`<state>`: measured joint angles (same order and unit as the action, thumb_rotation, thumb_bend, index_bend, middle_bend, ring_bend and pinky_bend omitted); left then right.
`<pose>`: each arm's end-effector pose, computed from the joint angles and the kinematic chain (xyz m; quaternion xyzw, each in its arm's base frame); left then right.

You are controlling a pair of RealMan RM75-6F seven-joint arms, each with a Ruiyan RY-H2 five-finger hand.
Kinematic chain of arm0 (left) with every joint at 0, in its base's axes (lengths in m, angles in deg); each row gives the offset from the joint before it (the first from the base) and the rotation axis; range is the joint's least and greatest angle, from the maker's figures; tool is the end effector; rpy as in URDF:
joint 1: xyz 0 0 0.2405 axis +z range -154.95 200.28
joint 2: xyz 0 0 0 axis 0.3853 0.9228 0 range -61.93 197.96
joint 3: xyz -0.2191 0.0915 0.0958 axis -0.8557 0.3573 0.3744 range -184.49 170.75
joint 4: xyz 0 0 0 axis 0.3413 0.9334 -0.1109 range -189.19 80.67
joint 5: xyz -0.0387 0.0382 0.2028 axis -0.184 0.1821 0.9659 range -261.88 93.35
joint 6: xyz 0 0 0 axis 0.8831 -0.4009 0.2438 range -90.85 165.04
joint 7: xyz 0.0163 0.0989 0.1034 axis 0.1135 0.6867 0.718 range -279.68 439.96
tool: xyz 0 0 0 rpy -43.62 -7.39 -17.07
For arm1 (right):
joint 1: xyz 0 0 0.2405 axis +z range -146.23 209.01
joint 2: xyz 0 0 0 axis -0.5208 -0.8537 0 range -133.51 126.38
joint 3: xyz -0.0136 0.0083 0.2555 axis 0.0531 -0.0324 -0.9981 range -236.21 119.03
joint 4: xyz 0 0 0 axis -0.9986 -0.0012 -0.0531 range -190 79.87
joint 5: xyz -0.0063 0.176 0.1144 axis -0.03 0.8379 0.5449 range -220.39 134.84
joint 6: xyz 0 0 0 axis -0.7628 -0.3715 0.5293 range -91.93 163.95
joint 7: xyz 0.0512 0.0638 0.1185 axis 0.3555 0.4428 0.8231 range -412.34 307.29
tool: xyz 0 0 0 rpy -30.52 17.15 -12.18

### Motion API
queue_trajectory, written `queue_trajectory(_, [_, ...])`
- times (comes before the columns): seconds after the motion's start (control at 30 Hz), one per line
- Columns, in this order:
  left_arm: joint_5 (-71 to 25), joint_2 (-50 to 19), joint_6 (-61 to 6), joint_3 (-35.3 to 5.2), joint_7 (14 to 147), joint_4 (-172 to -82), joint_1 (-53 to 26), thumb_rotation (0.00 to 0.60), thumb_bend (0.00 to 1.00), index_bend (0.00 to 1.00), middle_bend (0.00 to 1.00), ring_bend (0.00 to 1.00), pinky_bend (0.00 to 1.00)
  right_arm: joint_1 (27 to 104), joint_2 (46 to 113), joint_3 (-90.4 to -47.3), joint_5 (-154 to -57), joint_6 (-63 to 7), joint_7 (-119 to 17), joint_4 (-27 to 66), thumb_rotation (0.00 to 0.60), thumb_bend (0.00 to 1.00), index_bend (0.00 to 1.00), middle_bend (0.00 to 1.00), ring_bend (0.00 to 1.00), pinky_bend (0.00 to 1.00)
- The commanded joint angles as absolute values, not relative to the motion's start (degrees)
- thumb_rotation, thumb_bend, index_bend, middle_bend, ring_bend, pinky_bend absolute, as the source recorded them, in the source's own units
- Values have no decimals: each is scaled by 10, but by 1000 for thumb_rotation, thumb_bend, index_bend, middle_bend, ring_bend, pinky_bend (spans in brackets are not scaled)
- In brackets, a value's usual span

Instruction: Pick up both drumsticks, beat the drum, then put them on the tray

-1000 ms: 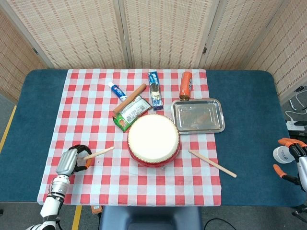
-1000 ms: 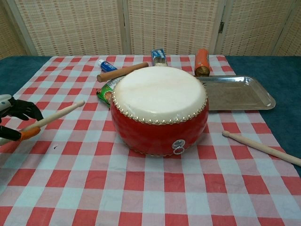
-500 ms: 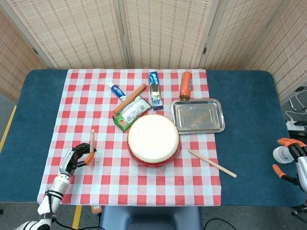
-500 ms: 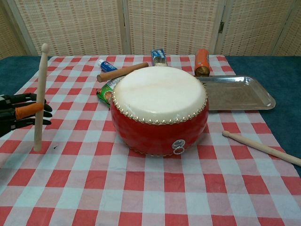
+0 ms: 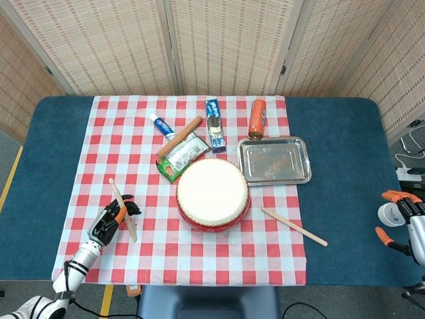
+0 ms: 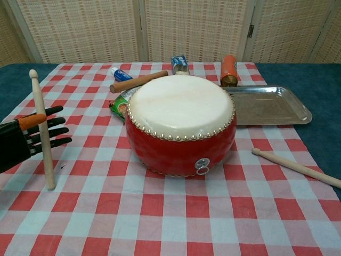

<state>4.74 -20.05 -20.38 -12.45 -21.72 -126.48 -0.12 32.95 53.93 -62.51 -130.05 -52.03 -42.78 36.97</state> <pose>-0.2696 0.2731 -0.0077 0.1482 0.8285 0.5400 0.0041 -0.3208 -0.1669 0.2049 0.5669 -0.3906 0.4148 0.5949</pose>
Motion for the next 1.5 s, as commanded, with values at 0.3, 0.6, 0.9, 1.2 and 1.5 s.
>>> queue_trajectory(0.3, [33,-227,-256,-118,-145,-1248,4,600,381,473,589,541,522,329,539,-626,-1305,-525,-425,371,600,184,255,223,184,322])
queue_trajectory(0.6, [3,-245,-305,-141,-46,-1280,16,600,339,670,767,709,731,332,539,-627,-1308,-525,-425,372,600,184,255,223,184,322])
queue_trajectory(0.9, [-10,-254,-340,-153,-10,-1299,28,600,338,770,883,806,808,333,541,-627,-1309,-525,-421,371,600,185,256,224,184,322])
queue_trajectory(1.2, [-40,-281,-371,-191,50,-1308,30,600,340,843,958,874,868,333,542,-627,-1310,-527,-417,368,600,184,256,224,184,322])
queue_trajectory(1.5, [6,-254,-405,-156,64,-1330,52,600,340,840,953,873,867,333,542,-628,-1308,-528,-415,369,600,184,256,224,184,322])
